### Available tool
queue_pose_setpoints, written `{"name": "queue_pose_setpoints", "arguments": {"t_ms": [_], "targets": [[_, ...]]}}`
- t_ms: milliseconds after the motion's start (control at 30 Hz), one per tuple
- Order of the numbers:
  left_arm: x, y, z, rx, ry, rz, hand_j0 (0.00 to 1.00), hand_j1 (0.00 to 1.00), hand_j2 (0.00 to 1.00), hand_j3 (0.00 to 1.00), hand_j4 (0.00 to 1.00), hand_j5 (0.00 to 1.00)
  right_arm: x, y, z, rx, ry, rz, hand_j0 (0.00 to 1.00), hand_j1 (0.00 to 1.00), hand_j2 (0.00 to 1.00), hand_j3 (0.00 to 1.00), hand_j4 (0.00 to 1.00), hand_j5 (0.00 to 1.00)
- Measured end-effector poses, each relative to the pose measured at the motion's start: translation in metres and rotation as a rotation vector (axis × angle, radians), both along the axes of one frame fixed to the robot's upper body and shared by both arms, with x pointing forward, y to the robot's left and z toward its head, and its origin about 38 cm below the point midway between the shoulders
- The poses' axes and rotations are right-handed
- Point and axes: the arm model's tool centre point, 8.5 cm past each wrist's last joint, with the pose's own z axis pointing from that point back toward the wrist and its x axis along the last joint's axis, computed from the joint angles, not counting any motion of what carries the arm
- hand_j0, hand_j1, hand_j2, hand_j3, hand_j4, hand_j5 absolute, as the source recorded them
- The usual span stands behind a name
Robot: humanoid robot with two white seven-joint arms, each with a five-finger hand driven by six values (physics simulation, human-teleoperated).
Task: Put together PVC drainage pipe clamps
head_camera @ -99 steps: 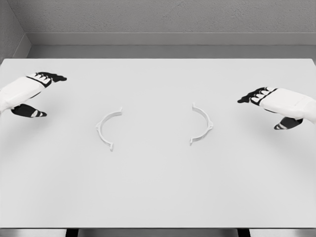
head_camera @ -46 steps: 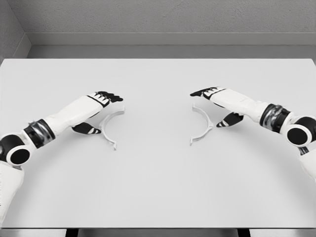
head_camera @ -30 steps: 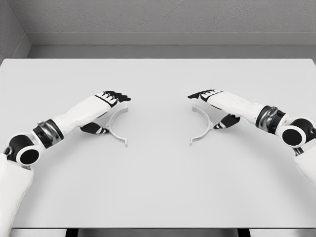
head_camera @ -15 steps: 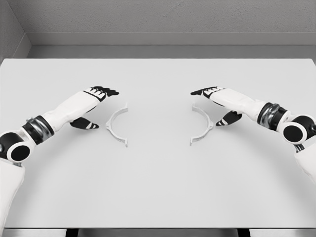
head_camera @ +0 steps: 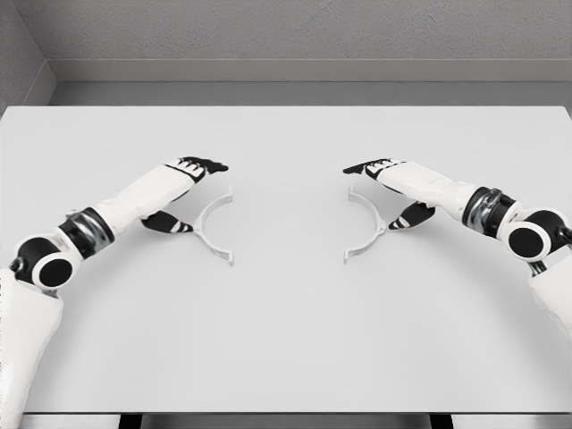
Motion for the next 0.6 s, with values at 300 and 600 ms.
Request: {"name": "queue_pose_setpoints", "arguments": {"t_ms": [300,600], "targets": [[0.004,-0.022,0.002,-0.017,-0.014,-0.019,1.0,1.0,1.0,1.0,1.0,1.0,0.0,0.006,0.0,0.012,-0.001,0.009,1.0,1.0,1.0,1.0,1.0,1.0],[0.005,-0.038,0.004,-0.04,-0.025,-0.034,1.0,1.0,1.0,1.0,1.0,1.0,0.0,0.012,0.001,0.023,-0.003,0.017,1.0,1.0,1.0,1.0,1.0,1.0]]}}
